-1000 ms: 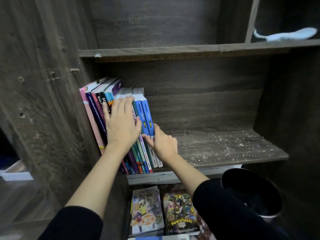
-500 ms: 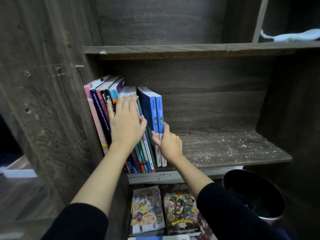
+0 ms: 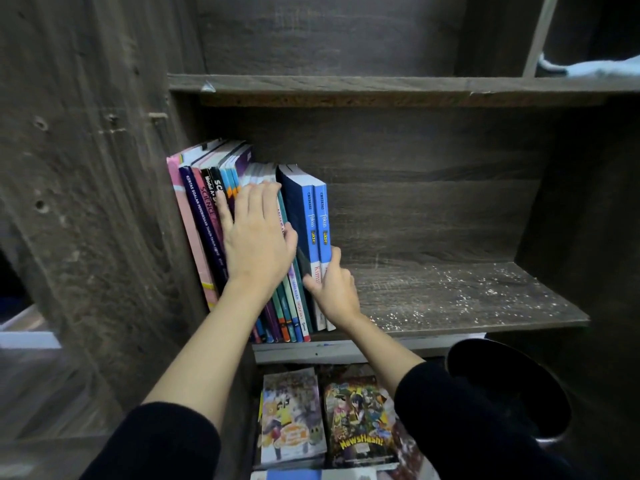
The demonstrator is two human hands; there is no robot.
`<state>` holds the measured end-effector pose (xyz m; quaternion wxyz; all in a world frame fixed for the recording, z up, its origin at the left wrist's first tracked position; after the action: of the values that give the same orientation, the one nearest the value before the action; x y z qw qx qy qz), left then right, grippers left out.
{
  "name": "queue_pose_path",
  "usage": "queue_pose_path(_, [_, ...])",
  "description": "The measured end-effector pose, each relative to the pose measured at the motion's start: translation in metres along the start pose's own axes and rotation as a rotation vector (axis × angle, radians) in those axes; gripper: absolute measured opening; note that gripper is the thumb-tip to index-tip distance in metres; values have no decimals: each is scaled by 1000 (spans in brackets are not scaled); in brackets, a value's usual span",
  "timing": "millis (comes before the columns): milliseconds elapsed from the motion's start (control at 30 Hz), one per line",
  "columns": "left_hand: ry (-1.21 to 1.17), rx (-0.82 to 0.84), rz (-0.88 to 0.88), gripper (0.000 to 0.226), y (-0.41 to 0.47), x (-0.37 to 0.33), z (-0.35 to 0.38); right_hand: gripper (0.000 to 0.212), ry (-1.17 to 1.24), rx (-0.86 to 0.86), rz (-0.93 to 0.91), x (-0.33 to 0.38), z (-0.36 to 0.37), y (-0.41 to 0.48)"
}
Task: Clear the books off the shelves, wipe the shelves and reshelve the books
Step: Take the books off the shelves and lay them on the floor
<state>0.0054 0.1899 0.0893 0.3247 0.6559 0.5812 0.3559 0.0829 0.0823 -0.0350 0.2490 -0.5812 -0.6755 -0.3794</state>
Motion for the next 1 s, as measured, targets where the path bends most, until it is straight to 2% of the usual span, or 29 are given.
queue_pose_path(167, [-154, 34, -51, 55, 6, 2, -5, 49, -65, -43, -52, 11, -11, -13])
queue_pose_path(233, [-314, 31, -114, 61, 8, 2, -7, 49, -80, -50, -75, 13, -14, -23])
queue_pose_path(300, [-532, -78, -208, 62, 4, 2, -18, 48, -96, -54, -82, 12, -15, -35])
queue_pose_path(367, [-642, -217, -298, 57, -7, -1, -33, 49, -137, -50, -74, 9, -15, -47])
queue_pose_path(467, [-757, -175, -444, 57, -24, -14, -27, 53, -160, -38, -71, 8, -15, -59])
queue_pose_path(600, [-683, -32, -520, 74, -33, -27, -10, 57, -197, 10, -76, 8, -16, -63])
queue_pose_path(667, [-610, -33, -527, 72, -33, -28, -10, 67, -202, 82, -126, 3, -14, -59])
queue_pose_path(733, [-587, -49, -535, 64, -32, -29, -9, 76, -74, 215, -124, -16, -10, -55])
queue_pose_path(800, [-613, -53, -552, 61, -33, -29, -7, 72, 262, 288, 22, -47, -8, -52])
queue_pose_path(867, [-643, -58, -575, 62, -36, -27, -5, 70, 574, 201, 231, -86, -7, -50])
queue_pose_path(933, [-667, -73, -585, 63, -40, -24, -3, 72, 582, 132, 454, -124, 1, -50])
queue_pose_path(1000, [-698, -93, -584, 64, -45, -22, -2, 68, 548, 267, 624, -146, 23, -55])
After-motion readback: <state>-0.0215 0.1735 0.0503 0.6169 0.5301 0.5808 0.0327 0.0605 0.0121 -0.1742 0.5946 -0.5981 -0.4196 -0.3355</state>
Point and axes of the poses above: each hand's wrist, its own y-axis towards the middle knuckle, its own z-axis out of the palm, x = y × z, the point moved 9 cm from there along y, towards the middle knuckle, and after that the axes turned 10 degrees about z, right-handed, at the moved point
